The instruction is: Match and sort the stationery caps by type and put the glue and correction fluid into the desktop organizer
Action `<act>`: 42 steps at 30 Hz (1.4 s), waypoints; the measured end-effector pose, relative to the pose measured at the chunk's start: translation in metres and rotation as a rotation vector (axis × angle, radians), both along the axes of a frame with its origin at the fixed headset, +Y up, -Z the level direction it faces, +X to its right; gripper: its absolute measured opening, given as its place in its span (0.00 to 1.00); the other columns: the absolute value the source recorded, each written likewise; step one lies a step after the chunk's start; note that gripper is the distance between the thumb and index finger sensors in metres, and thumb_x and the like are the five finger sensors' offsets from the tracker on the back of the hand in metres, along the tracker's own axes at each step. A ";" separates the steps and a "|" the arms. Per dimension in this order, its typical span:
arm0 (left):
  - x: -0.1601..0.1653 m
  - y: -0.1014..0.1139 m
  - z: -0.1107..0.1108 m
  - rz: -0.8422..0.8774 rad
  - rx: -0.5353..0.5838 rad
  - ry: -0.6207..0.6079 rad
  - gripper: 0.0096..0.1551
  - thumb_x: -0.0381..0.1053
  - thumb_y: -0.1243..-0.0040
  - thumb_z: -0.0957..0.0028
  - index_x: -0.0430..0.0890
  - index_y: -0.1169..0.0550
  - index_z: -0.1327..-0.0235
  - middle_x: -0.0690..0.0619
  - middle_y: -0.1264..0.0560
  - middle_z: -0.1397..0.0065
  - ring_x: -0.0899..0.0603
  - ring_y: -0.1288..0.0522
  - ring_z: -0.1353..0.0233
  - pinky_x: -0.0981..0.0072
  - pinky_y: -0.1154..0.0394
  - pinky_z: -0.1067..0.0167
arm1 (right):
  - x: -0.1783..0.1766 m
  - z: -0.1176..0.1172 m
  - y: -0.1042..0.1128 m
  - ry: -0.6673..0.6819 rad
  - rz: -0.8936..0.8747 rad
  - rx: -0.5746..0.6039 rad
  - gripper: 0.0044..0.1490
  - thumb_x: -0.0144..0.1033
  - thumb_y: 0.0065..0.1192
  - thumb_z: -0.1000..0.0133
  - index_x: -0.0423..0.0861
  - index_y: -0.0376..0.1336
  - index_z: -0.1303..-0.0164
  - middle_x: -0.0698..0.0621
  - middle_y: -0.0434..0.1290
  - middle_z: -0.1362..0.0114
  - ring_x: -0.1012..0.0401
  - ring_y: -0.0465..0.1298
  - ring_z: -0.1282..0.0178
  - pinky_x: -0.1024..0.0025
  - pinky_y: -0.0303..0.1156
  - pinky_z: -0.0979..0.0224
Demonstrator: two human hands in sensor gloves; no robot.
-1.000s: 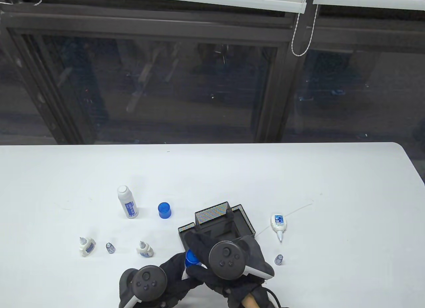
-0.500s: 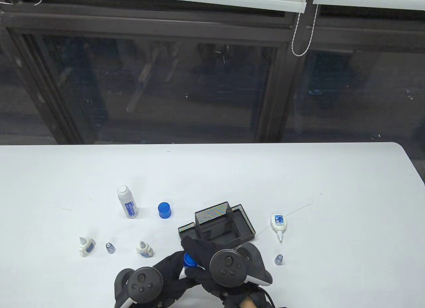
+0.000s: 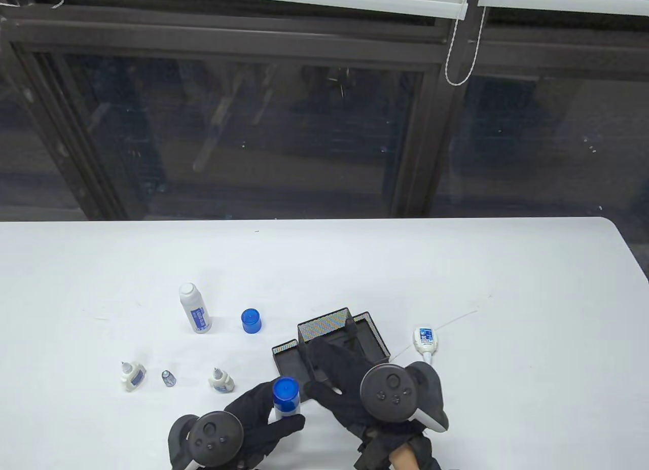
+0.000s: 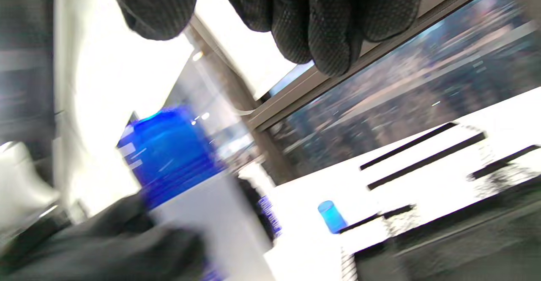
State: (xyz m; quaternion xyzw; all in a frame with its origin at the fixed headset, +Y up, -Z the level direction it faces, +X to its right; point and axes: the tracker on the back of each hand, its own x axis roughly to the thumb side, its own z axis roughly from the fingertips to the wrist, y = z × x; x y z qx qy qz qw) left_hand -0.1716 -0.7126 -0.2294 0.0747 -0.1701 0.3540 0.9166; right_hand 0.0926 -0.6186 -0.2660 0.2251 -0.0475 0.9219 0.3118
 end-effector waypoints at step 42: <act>0.014 -0.005 -0.114 -0.130 -0.136 0.220 0.44 0.65 0.32 0.49 0.49 0.34 0.24 0.47 0.27 0.24 0.41 0.18 0.30 0.47 0.23 0.35 | 0.106 -0.008 -0.095 -0.300 0.113 -0.228 0.48 0.53 0.57 0.42 0.45 0.49 0.16 0.39 0.54 0.14 0.41 0.61 0.18 0.42 0.56 0.19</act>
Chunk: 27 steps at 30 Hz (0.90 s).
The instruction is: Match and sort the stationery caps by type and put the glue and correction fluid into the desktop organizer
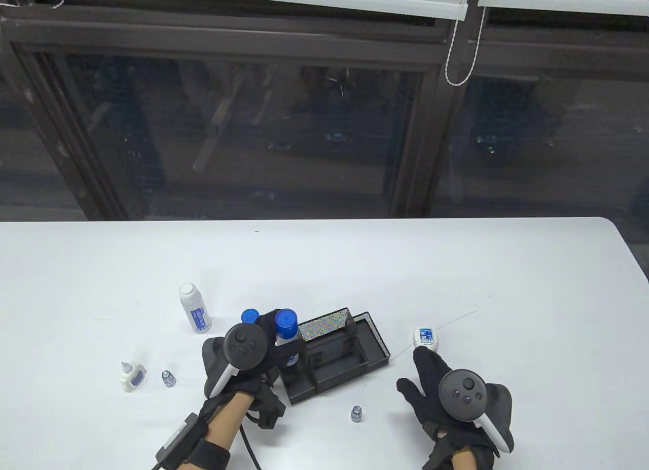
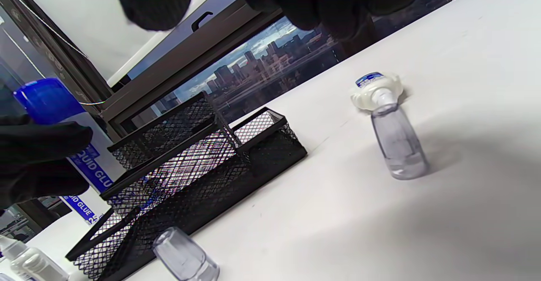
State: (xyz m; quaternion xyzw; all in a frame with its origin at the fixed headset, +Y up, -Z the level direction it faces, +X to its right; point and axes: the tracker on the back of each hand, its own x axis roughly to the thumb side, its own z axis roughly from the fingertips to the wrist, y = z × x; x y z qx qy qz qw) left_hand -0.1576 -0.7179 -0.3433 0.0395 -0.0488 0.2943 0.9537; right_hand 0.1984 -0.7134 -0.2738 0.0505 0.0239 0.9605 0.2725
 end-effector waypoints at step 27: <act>-0.095 0.083 0.009 -0.061 0.164 0.216 0.51 0.71 0.38 0.46 0.48 0.39 0.16 0.42 0.34 0.16 0.36 0.26 0.22 0.39 0.30 0.30 | -0.002 0.002 0.003 0.011 0.039 0.018 0.47 0.53 0.57 0.43 0.45 0.49 0.16 0.39 0.54 0.15 0.41 0.61 0.18 0.42 0.56 0.19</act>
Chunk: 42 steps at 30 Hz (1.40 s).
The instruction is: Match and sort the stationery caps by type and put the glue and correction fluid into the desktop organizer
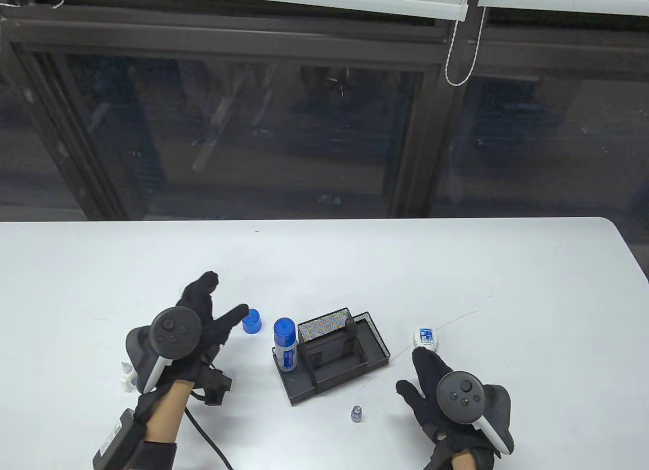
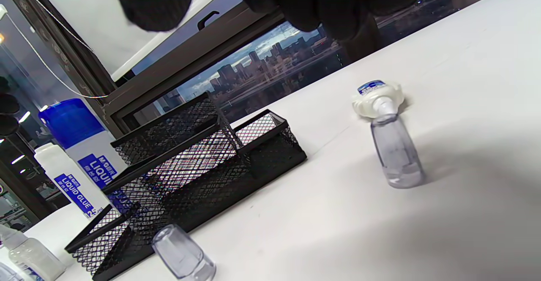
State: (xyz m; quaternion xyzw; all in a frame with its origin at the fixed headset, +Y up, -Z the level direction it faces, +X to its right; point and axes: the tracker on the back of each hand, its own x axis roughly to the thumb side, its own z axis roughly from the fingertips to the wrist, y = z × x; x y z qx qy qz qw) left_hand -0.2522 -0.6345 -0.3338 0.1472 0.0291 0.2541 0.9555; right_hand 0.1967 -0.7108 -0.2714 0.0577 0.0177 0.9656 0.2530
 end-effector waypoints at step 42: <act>0.014 0.072 0.001 -0.093 0.120 -0.028 0.36 0.60 0.38 0.41 0.53 0.33 0.21 0.48 0.26 0.21 0.38 0.19 0.28 0.47 0.24 0.34 | -0.009 0.001 -0.001 0.050 -0.001 -0.029 0.48 0.53 0.57 0.42 0.45 0.49 0.16 0.39 0.54 0.14 0.41 0.61 0.18 0.42 0.56 0.19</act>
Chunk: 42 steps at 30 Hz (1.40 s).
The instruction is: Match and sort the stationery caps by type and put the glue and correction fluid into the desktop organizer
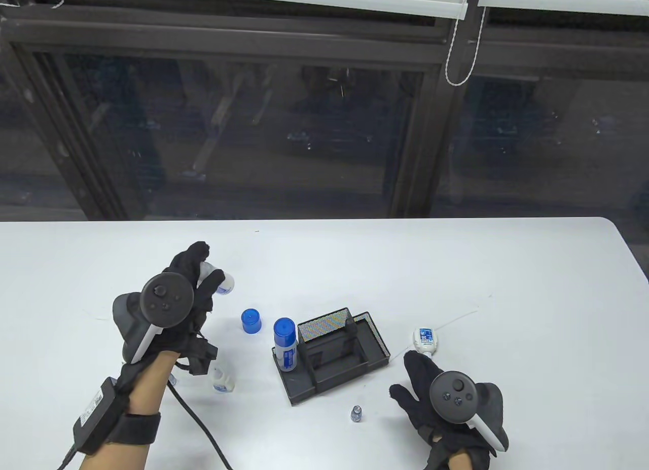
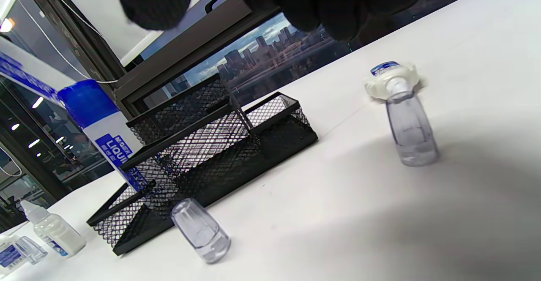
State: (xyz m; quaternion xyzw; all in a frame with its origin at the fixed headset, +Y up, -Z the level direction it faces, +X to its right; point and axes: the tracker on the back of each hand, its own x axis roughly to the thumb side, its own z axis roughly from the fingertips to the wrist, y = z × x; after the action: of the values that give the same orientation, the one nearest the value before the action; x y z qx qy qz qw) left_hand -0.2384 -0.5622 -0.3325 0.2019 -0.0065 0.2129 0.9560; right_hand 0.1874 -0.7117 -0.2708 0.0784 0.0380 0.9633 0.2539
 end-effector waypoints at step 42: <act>0.199 -0.037 0.079 -0.195 -0.167 -0.747 0.38 0.61 0.36 0.44 0.50 0.31 0.22 0.48 0.22 0.25 0.40 0.16 0.32 0.49 0.22 0.37 | -0.049 0.020 0.005 0.240 -0.317 0.086 0.58 0.52 0.70 0.49 0.42 0.45 0.17 0.38 0.58 0.17 0.44 0.69 0.23 0.45 0.65 0.24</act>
State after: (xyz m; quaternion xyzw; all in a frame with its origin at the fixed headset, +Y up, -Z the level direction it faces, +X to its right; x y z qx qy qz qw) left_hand -0.0391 -0.5994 -0.2537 0.0307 -0.3556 0.1794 0.9167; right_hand 0.1388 -0.7065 -0.2513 0.2083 0.0137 0.8958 0.3924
